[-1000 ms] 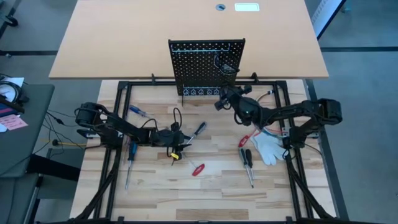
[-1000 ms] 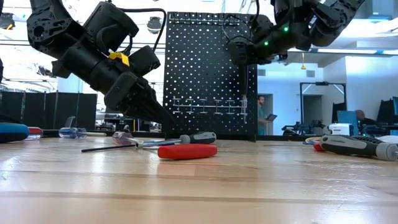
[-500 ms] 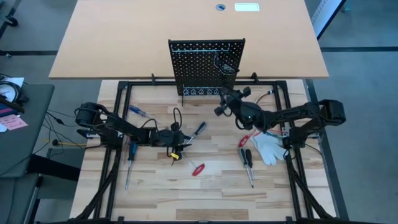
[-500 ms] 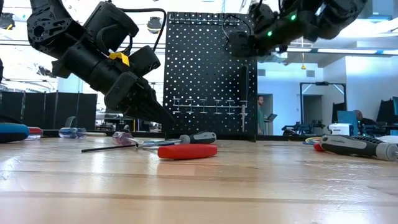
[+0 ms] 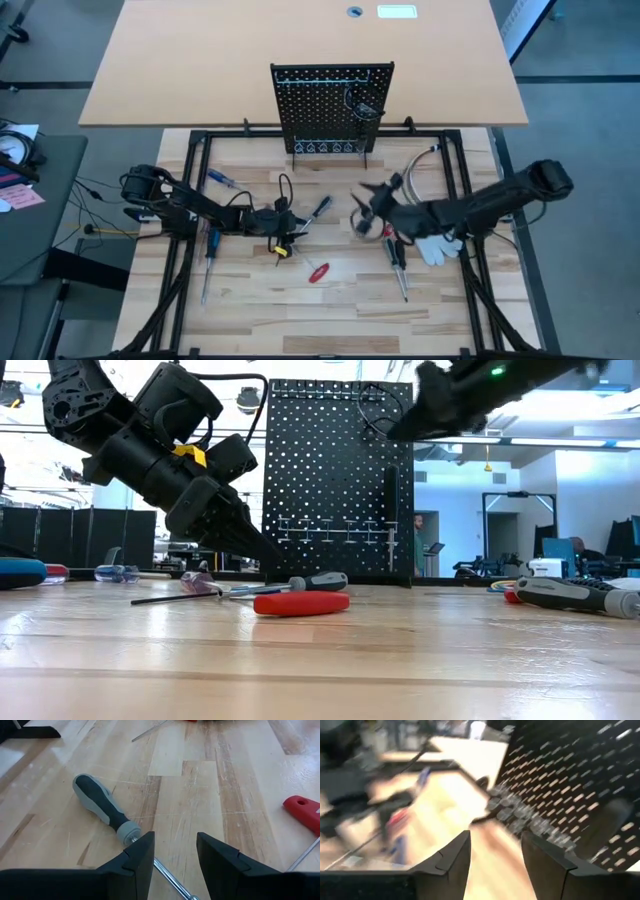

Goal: Hang tools onto peg board
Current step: Hang the bottom gray screwdriver on the pegboard

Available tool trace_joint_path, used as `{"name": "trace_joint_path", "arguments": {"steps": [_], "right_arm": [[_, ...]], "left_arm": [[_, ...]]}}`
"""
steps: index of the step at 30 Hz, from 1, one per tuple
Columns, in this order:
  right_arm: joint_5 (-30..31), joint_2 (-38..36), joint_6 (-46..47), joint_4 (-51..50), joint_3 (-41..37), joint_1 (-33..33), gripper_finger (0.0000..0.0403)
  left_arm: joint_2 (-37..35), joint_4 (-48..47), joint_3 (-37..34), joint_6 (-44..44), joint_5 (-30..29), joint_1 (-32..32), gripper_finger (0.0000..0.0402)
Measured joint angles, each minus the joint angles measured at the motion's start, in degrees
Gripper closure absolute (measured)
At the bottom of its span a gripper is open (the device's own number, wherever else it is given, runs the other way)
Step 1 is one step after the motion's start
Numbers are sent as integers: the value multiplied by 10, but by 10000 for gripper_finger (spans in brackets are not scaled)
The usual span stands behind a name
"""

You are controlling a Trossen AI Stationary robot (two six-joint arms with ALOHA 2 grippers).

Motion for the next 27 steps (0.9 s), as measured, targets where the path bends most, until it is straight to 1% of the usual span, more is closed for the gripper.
{"name": "trace_joint_path", "arguments": {"steps": [3,5,7,9,11,13,14,16,17,19,21,25,27], "right_arm": [[-28,-1,82,-68,0,36,199],[-74,-1,143,-114,0,51,180],[-146,-1,208,-168,2,55,163],[-230,0,259,-243,14,56,152],[-315,5,292,-313,33,55,149],[-373,5,332,-388,48,55,149],[-386,5,355,-418,55,56,149],[-390,5,395,-477,68,55,149],[-390,5,401,-511,75,55,149],[-390,5,387,-583,90,55,149],[-390,5,322,-622,99,51,149],[-390,5,126,-638,99,38,151],[-400,9,85,-634,99,26,155]], "left_arm": [[0,0,0,0,0,0,260],[0,0,0,0,0,0,260],[0,2,0,0,0,0,260],[0,4,0,1,0,0,260],[0,4,0,4,0,0,260],[0,5,0,5,0,0,260],[0,6,0,5,0,0,260],[0,8,0,5,0,0,260],[0,9,0,5,0,0,260],[0,9,0,6,0,0,260],[0,9,0,7,0,0,260],[0,9,0,11,3,0,260],[0,9,0,11,3,0,260]]}}
